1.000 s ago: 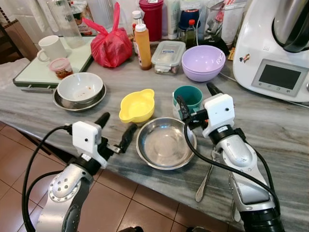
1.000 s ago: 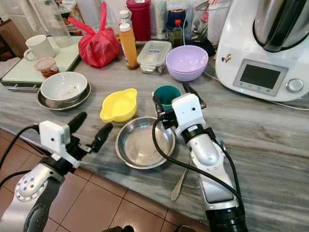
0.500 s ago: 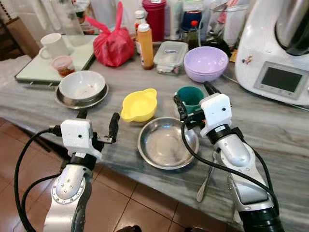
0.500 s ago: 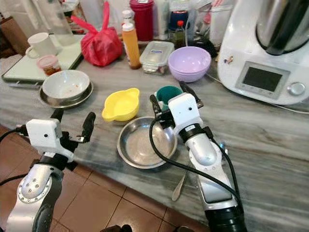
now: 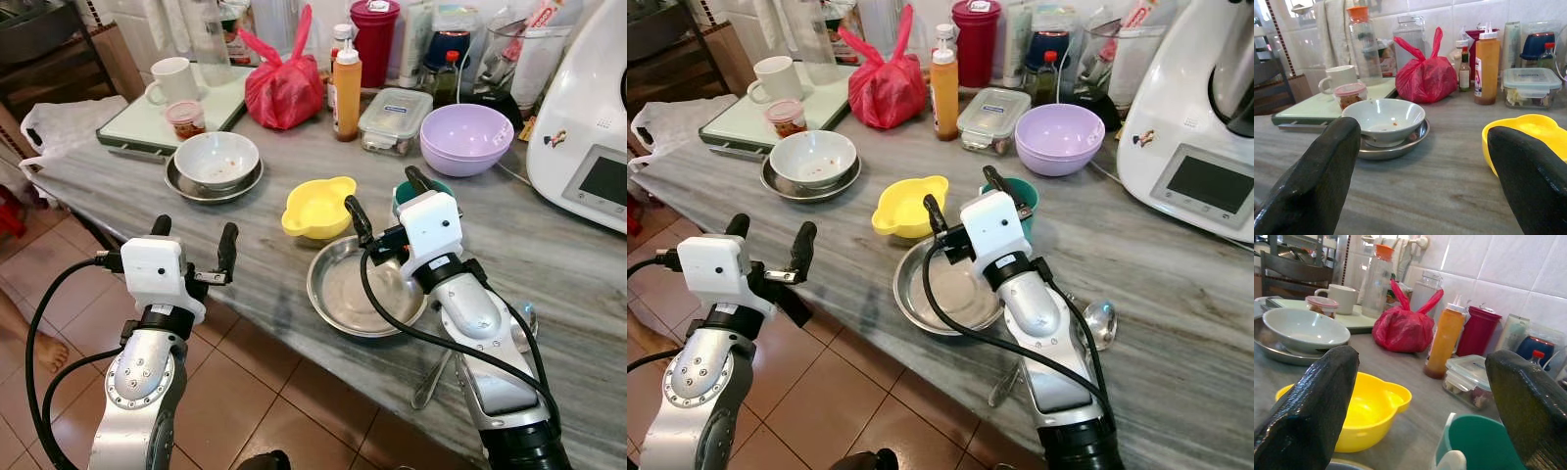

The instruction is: Setting the table

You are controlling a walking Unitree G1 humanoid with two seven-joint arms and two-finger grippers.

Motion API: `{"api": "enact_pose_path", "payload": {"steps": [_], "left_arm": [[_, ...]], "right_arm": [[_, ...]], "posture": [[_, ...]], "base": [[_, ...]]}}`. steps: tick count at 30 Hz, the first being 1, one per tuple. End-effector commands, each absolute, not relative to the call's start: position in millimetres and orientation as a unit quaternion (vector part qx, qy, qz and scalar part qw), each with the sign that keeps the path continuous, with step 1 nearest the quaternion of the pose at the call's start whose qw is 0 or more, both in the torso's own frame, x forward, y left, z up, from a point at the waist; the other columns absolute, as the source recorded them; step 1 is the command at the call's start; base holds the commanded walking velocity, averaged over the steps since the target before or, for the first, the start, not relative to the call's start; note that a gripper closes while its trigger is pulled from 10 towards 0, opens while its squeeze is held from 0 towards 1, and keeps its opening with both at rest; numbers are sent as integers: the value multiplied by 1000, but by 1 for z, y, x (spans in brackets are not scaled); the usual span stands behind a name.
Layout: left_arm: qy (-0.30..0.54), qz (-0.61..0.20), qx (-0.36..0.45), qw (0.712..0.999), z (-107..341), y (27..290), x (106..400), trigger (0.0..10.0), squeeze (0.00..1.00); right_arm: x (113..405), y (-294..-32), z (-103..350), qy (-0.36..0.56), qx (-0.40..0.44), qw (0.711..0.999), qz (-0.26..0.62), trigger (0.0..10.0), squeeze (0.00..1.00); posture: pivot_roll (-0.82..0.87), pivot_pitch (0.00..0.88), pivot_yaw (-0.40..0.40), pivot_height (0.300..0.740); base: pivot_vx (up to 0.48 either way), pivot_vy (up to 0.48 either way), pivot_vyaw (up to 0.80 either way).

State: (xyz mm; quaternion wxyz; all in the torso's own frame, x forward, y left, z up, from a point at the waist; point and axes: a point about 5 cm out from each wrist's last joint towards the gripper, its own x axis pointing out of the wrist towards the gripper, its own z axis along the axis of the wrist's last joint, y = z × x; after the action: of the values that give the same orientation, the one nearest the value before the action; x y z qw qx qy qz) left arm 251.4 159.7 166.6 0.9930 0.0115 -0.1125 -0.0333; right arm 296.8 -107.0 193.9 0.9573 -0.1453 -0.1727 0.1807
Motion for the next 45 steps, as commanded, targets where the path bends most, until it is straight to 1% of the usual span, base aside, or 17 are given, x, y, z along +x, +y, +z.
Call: {"api": "enact_pose_path", "payload": {"steps": [1,17,27,35,45], "left_arm": [[-108,-23,16,994,165,163,253,10000,0],[-112,-17,22,993,167,164,256,10000,0],[-120,-16,16,992,169,160,261,10000,0],[-118,-27,14,993,168,158,264,10000,0],[-115,-33,13,993,167,156,264,10000,0]], "right_arm": [[294,-104,197,-181,-142,956,183,10000,0],[295,-105,196,-180,-136,958,179,10000,0],[297,-109,197,-180,-138,958,175,10000,0],[295,-111,200,-185,-142,958,165,10000,0],[293,-113,200,-186,-141,960,156,10000,0]], "posture": [[-72,121,90,740],[-75,118,102,740],[-104,117,86,740],[-148,129,114,740],[-164,138,131,740]], "base": [[0,0,0],[0,0,0],[0,0,0],[0,0,0],[0,0,0]]}}
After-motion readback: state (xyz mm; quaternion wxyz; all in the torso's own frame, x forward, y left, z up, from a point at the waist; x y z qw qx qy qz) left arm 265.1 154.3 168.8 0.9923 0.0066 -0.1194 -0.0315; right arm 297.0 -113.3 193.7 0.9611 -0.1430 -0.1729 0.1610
